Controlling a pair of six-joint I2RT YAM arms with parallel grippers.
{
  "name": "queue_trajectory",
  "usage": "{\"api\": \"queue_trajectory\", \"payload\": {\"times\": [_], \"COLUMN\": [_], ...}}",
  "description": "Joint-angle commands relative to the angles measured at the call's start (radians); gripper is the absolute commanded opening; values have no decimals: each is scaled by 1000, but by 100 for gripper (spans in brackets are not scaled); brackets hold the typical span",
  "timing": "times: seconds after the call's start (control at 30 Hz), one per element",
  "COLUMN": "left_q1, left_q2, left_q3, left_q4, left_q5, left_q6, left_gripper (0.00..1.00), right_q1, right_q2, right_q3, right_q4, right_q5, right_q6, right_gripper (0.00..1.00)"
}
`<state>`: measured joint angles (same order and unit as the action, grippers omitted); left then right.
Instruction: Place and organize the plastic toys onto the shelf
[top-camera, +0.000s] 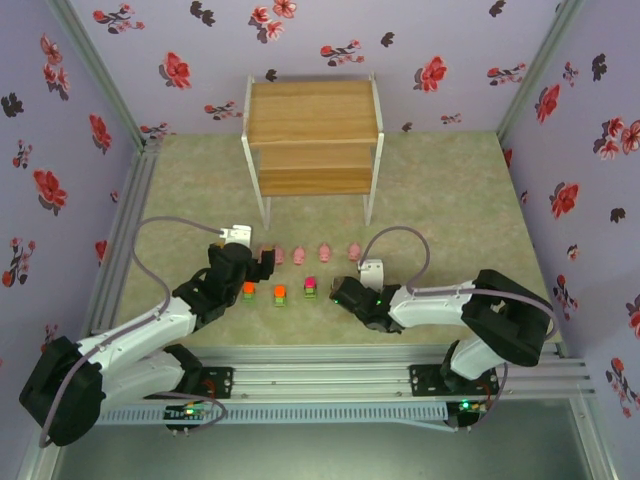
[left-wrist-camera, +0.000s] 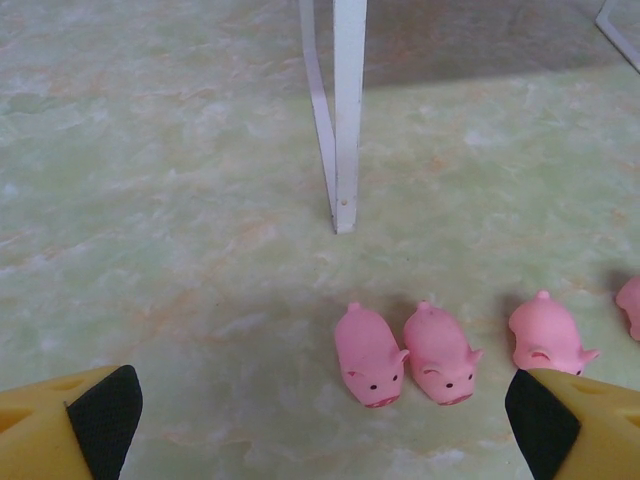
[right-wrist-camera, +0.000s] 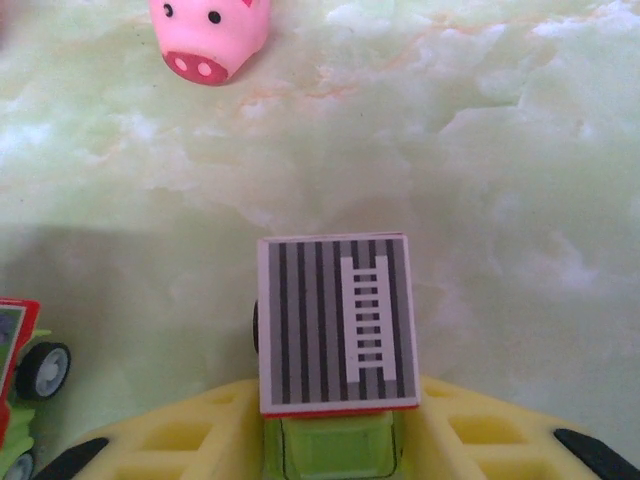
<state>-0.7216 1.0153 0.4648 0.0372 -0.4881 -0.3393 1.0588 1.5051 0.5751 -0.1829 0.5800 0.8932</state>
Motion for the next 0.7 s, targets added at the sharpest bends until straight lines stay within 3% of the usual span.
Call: {"api": "queue_trajectory", "payload": {"times": [0.0, 0.27, 0.47, 0.67], "left_q1": [7, 7, 7, 7], "left_q2": [7, 29, 41, 45], "left_q3": [27, 35, 41, 44], "left_q4": [13, 27, 29, 28], "left_q5": [14, 79, 98, 100], "left_q6": [-12, 5, 7, 8], "left_gripper": [98, 96, 96, 96], "right_q1": [-6, -3, -2, -6], "right_q2": [30, 30, 38, 44], "right_q3": [-36, -59, -43, -30], "right_q4": [14, 39, 37, 34], "right_q5": [48, 74, 68, 79], "right_q6": [38, 50, 40, 44], "right_gripper": [13, 11, 24, 24]}}
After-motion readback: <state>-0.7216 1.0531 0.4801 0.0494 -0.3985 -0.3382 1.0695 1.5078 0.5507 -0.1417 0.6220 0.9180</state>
